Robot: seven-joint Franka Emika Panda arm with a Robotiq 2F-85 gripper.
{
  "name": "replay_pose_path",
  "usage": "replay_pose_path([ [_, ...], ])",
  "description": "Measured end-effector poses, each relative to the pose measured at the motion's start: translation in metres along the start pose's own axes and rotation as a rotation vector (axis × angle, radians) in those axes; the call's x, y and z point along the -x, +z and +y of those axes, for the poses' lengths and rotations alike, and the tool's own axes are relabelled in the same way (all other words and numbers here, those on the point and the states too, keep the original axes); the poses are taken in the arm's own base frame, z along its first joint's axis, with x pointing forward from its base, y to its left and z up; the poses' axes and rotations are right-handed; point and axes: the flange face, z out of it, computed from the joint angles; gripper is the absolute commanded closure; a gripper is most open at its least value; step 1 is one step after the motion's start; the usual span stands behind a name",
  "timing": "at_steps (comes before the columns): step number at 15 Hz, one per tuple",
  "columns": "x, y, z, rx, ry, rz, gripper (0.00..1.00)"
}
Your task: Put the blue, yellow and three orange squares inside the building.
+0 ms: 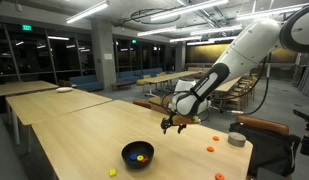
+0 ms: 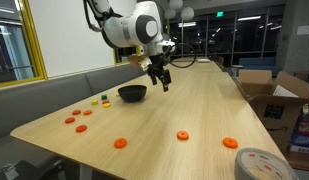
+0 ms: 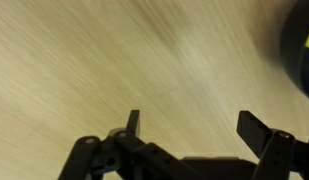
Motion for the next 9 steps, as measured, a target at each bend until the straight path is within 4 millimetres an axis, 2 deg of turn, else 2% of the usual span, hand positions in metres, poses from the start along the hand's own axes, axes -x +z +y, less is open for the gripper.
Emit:
replay_pose_path([
  [5,0.015,0.004,0.107,0.078,0.214,-0.079,0.0],
  [9,0.035,0.016,0.167,0.101,0.373,-0.149,0.0],
])
